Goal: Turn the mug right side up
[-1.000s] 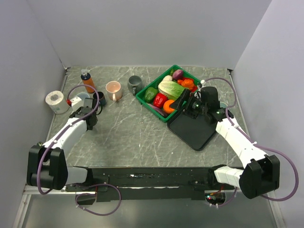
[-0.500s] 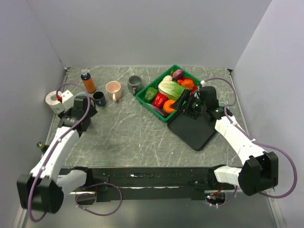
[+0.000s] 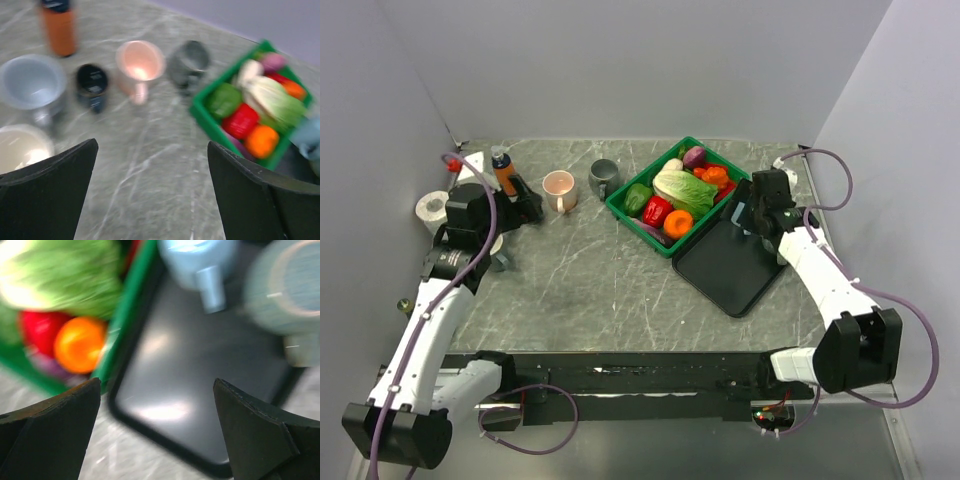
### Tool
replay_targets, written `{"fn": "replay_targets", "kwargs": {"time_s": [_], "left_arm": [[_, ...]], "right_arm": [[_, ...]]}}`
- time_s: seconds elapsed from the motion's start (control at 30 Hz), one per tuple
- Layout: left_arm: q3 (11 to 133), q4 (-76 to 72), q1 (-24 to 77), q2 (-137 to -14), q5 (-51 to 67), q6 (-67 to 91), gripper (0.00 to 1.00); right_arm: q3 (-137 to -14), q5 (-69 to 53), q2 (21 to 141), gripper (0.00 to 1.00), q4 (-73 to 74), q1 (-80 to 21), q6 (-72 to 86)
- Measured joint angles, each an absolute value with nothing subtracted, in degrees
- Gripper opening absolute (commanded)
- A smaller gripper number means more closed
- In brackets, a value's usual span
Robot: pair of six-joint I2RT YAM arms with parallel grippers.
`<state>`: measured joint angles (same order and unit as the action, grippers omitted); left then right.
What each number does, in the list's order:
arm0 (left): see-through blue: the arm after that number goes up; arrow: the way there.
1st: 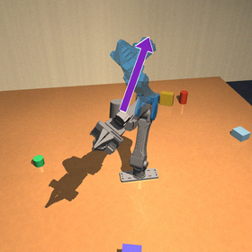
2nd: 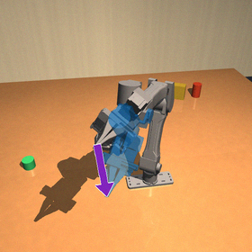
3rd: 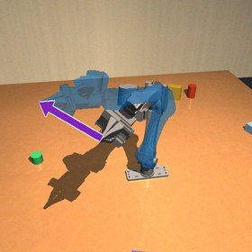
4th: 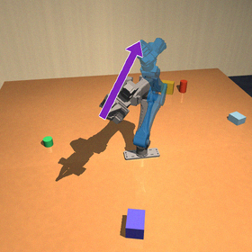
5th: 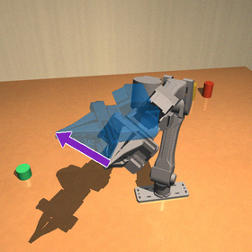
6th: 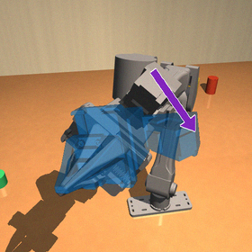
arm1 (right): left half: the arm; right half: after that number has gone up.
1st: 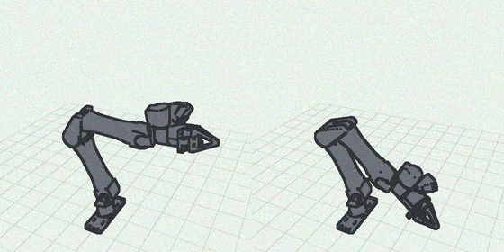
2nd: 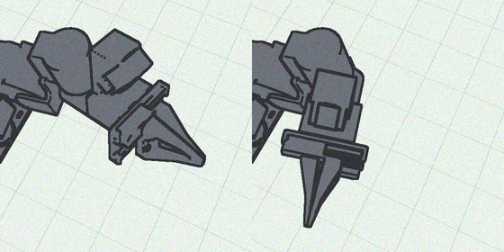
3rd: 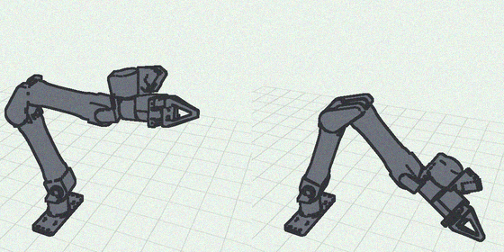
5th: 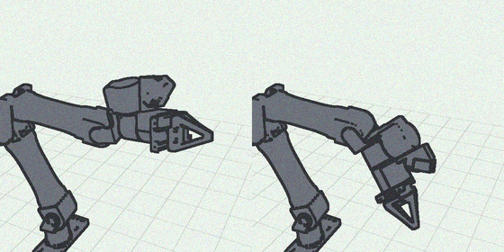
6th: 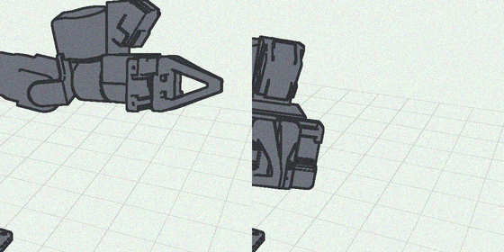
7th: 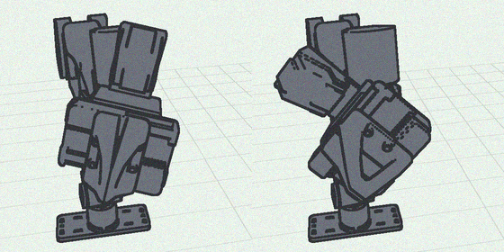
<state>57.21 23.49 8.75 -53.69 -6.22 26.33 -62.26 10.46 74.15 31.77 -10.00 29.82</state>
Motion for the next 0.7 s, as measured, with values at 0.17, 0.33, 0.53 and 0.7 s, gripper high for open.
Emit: {"fn": "replay_targets", "kwargs": {"time_s": [0.17, 0.33, 0.53, 0.7], "left_arm": [[53.9, 13.6, 8.8, -55.2, 9.6, 22.9, 0.96], [48.1, 8.8, 8.8, -55.1, 20.3, 21.4, 0.96], [46.7, 7.3, 8.8, -54.8, 23.6, 20.6, 0.96], [46.7, 6.7, 8.8, -53.8, 24.2, 20.6, 0.96]], "right_arm": [[-62.5, 15.2, 79.1, 0.97, 31.7, -7.6, 24.3], [-66.0, 17.5, 87.0, 0.95, 31.6, -7.2, 19.7], [-69.2, 17.1, 92.0, 0.91, 30.6, -6.7, 14.4], [-70.9, 16.0, 96.1, 0.83, 29.1, -5.7, 9.8]]}}
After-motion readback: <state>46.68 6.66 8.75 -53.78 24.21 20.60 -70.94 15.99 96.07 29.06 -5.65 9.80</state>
